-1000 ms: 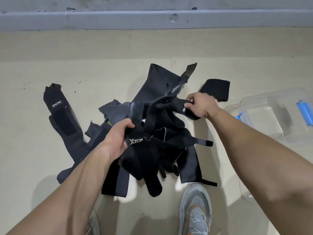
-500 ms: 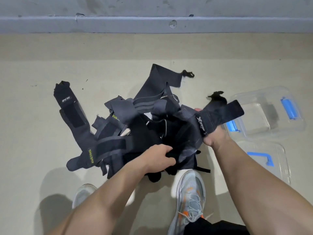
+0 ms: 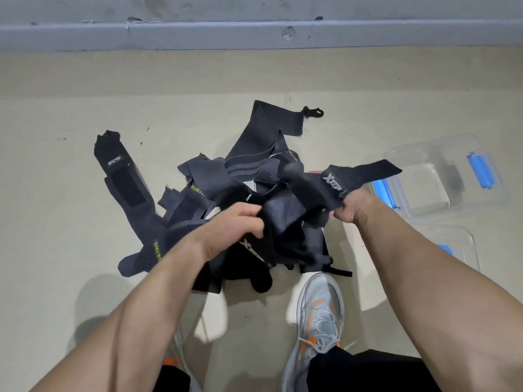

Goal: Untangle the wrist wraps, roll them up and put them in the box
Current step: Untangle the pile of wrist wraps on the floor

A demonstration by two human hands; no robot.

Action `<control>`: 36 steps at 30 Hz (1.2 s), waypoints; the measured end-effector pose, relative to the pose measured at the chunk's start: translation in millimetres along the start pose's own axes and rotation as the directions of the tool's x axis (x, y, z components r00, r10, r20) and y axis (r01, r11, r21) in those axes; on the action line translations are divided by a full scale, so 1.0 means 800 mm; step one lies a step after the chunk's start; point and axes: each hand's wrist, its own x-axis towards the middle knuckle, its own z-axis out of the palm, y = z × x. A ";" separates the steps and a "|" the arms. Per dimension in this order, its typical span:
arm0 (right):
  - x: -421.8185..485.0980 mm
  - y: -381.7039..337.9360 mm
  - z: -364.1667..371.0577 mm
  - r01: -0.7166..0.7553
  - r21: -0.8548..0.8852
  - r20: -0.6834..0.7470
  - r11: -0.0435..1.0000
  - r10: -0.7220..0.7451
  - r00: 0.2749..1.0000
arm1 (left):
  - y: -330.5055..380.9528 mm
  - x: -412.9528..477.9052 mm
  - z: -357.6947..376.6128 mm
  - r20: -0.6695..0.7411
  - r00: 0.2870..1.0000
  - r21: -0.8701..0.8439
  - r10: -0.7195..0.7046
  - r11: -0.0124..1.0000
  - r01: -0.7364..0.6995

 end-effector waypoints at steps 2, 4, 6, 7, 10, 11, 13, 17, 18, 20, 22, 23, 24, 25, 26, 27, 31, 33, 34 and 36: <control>-0.002 -0.002 0.015 0.007 -0.099 -0.054 0.995 -0.013 0.998 | 0.009 0.004 -0.016 -0.058 0.998 0.072 -0.015 0.997 0.019; -0.006 -0.009 0.029 0.003 -0.115 -0.064 0.993 -0.011 0.998 | 0.015 0.011 -0.019 -0.024 0.996 0.250 -0.087 0.964 0.090; -0.014 -0.018 0.047 -0.040 -0.120 -0.031 0.992 0.036 0.999 | 0.014 0.018 -0.010 0.025 0.986 0.370 -0.165 0.918 0.144; -0.020 -0.022 0.058 -0.043 -0.135 -0.013 0.990 0.042 0.999 | 0.011 0.022 -0.003 0.022 0.983 0.373 -0.181 0.914 0.160; -0.031 -0.024 0.079 0.053 -0.221 0.062 0.974 -0.040 0.997 | 0.003 0.019 0.014 -0.043 0.988 0.234 -0.149 0.960 0.155; -0.033 -0.021 0.084 0.063 -0.238 0.072 0.969 -0.047 0.996 | -0.001 0.018 0.015 -0.064 0.989 0.173 -0.132 0.975 0.141; -0.037 -0.013 0.086 0.064 -0.282 0.108 0.957 -0.035 0.994 | -0.007 0.014 0.016 -0.081 0.990 0.091 -0.116 0.988 0.124; -0.034 0.007 0.085 0.087 -0.392 0.180 0.916 -0.017 0.983 | -0.016 0.008 0.013 -0.070 0.993 0.051 -0.091 0.994 0.095; -0.036 0.011 0.087 0.095 -0.423 0.187 0.901 -0.016 0.982 | -0.019 0.007 0.012 -0.067 0.993 0.042 -0.095 0.994 0.098; -0.031 0.019 0.093 0.142 -0.502 0.175 0.853 -0.060 0.983 | -0.025 0.008 0.010 -0.056 0.993 0.033 -0.108 0.993 0.110; -0.024 0.020 0.100 0.213 -0.563 0.136 0.798 -0.164 0.977 | -0.032 0.009 0.011 -0.038 0.991 0.035 -0.125 0.991 0.126; -0.023 0.017 0.104 0.257 -0.582 0.122 0.771 -0.230 0.966 | -0.035 0.010 0.012 -0.035 0.990 0.039 -0.133 0.990 0.135; -0.018 0.015 0.109 0.288 -0.595 0.112 0.750 -0.277 0.954 | -0.038 0.012 0.014 -0.035 0.990 0.048 -0.139 0.989 0.141; -0.014 0.011 0.112 0.295 -0.597 0.096 0.746 -0.299 0.949 | -0.039 0.013 0.016 -0.028 0.989 0.063 -0.145 0.987 0.147; -0.010 0.008 0.117 0.279 -0.599 0.072 0.751 -0.297 0.952 | -0.042 0.015 0.018 -0.019 0.988 0.079 -0.153 0.985 0.154; -0.010 0.006 0.120 0.259 -0.612 0.053 0.747 -0.288 0.956 | -0.045 0.016 0.020 -0.014 0.987 0.094 -0.161 0.982 0.161; -0.010 0.009 0.117 0.347 -0.761 0.136 0.548 -0.389 0.911 | -0.046 0.014 0.025 0.012 0.986 0.113 -0.167 0.980 0.164; -0.015 0.011 0.114 0.404 -0.741 0.139 0.536 -0.466 0.874 | -0.043 0.008 0.023 0.004 0.988 0.112 -0.155 0.982 0.154; -0.019 0.009 0.112 0.421 -0.692 0.115 0.587 -0.486 0.866 | -0.041 0.003 0.021 -0.003 0.989 0.106 -0.148 0.983 0.147; -0.033 -0.001 0.105 0.449 -0.616 0.058 0.647 -0.531 0.846 | -0.033 -0.012 0.013 -0.018 0.992 0.077 -0.124 0.989 0.125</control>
